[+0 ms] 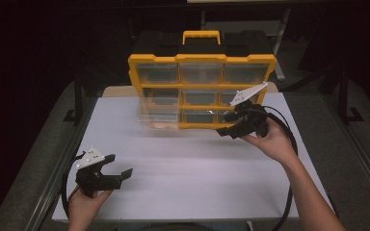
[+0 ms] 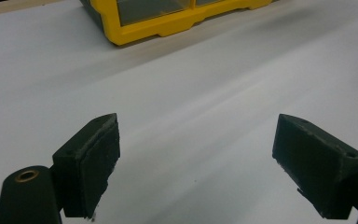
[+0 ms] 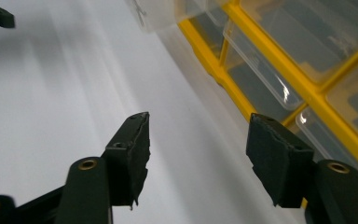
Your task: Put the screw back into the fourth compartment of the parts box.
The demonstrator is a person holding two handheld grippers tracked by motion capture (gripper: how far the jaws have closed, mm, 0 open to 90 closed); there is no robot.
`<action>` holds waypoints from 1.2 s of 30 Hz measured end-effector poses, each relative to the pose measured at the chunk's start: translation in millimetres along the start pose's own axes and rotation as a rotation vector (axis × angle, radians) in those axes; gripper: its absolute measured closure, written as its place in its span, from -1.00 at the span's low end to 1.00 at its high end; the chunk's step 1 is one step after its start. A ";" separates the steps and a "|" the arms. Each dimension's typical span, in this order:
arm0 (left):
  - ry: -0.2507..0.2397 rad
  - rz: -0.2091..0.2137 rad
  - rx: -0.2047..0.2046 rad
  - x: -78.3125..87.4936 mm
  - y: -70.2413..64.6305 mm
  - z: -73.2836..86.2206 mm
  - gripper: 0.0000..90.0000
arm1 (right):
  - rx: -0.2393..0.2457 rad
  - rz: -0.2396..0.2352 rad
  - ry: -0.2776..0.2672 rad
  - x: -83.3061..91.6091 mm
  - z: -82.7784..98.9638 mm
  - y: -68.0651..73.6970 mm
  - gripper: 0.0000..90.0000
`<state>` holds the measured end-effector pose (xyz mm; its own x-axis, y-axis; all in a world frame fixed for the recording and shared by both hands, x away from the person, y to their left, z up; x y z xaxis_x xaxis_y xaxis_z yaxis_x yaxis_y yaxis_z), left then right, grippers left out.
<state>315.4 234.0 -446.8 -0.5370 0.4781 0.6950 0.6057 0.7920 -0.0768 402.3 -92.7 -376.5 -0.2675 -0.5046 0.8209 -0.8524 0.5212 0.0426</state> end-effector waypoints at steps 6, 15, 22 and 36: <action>0.010 0.002 -0.004 -2.2 0.3 0.8 -0.68 | -0.024 -0.004 -0.010 -6.6 13.6 2.4 -0.21; 0.005 0.002 0.005 -2.2 0.0 0.7 -0.68 | -0.043 0.008 -0.025 -15.6 36.3 6.6 -0.28; 0.000 0.004 0.002 -2.7 -1.6 0.3 -0.68 | -0.080 0.016 -0.032 -17.8 54.4 5.5 -0.35; 0.014 0.004 -0.005 -2.8 -2.0 2.0 -0.69 | -0.148 0.057 -0.031 -19.3 94.7 3.9 -0.42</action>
<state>314.5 231.8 -450.0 -0.5263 0.4763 0.7044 0.6111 0.7879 -0.0762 361.6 -146.1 -446.1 -0.3292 -0.4907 0.8067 -0.7606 0.6441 0.0814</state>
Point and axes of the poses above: each handheld gripper's, and its own axes: x roughly backward along the jaws, z roughly out of its underside, y roughly to its left, the point moved 10 cm from there along -x, roughly forward along the jaws, and after that the axes turned 10 degrees about y, right-handed, at the moved point
